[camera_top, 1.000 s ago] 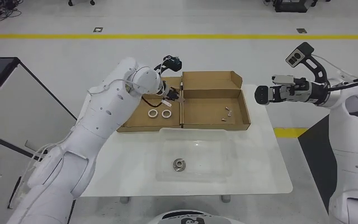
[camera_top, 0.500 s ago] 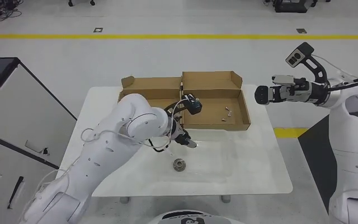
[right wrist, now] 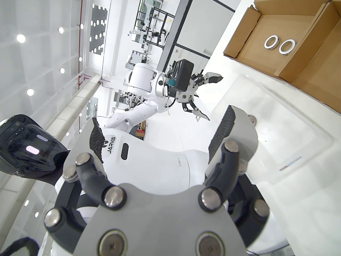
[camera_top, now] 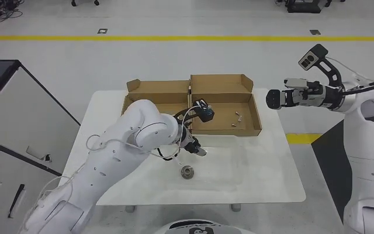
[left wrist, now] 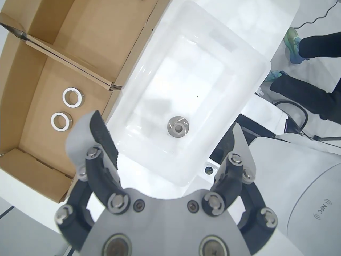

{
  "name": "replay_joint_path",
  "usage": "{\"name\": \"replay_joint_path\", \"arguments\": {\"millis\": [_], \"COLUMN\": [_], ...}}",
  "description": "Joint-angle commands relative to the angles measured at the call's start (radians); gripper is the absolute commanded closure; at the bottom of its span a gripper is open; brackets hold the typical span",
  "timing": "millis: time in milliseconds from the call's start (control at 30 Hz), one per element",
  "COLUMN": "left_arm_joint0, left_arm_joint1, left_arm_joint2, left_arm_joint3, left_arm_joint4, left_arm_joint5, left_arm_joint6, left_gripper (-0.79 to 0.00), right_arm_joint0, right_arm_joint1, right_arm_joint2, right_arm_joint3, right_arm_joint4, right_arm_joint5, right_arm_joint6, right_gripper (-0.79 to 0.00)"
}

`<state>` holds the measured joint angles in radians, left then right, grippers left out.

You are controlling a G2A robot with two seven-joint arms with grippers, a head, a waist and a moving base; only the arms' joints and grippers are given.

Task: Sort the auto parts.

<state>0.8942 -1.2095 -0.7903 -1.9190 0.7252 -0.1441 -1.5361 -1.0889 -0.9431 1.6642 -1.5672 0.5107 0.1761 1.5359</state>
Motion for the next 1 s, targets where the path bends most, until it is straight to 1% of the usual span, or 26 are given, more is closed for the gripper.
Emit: {"name": "replay_joint_path", "arguments": {"millis": [0,33,167,267,367,500,667,700,800,967], "left_arm_joint0": [-0.038,-0.061,-0.181,-0.26,-0.329,-0.4,-0.444,-0.445,-0.429,-0.401], "left_arm_joint1": [-0.004,-0.005,-0.014,-0.022,-0.029,-0.035,-0.036,-0.036,-0.037,-0.047], "left_arm_joint2": [0.091,0.135,0.285,0.386,0.466,0.542,0.618,0.62,0.62,0.62], "left_arm_joint3": [0.048,0.081,0.158,0.198,0.227,0.262,0.288,0.296,0.317,0.356], "left_arm_joint4": [-0.013,-0.027,-0.093,-0.149,-0.204,-0.27,-0.323,-0.33,-0.327,-0.312], "left_arm_joint5": [-0.04,-0.035,-0.008,-0.006,-0.004,-0.002,-0.029,-0.029,-0.043,-0.062], "left_arm_joint6": [0.0,0.0,0.0,0.0,0.0,0.0,0.0,0.0,0.0,0.0], "left_gripper": [-0.785,-0.785,-0.785,-0.785,-0.785,-0.785,-0.785,-0.785,-0.785,-0.785], "right_arm_joint0": [0.0,0.0,0.0,0.0,0.0,0.0,0.0,0.0,0.0,0.0], "right_arm_joint1": [0.0,0.0,0.0,0.0,0.0,0.0,0.0,0.0,0.0,0.0], "right_arm_joint2": [0.0,0.0,0.0,0.0,0.0,0.0,0.0,0.0,0.0,0.0], "right_arm_joint3": [0.0,0.0,0.0,0.0,0.0,0.0,0.0,0.0,0.0,0.0], "right_arm_joint4": [0.0,0.0,0.0,0.0,0.0,0.0,0.0,0.0,0.0,0.0], "right_arm_joint5": [0.0,0.0,0.0,0.0,0.0,0.0,0.0,0.0,0.0,0.0], "right_arm_joint6": [0.0,0.0,0.0,0.0,0.0,0.0,0.0,0.0,0.0,0.0], "right_gripper": [-0.785,-0.785,-0.785,-0.785,-0.785,-0.785,-0.785,-0.785,-0.785,-0.785]}}
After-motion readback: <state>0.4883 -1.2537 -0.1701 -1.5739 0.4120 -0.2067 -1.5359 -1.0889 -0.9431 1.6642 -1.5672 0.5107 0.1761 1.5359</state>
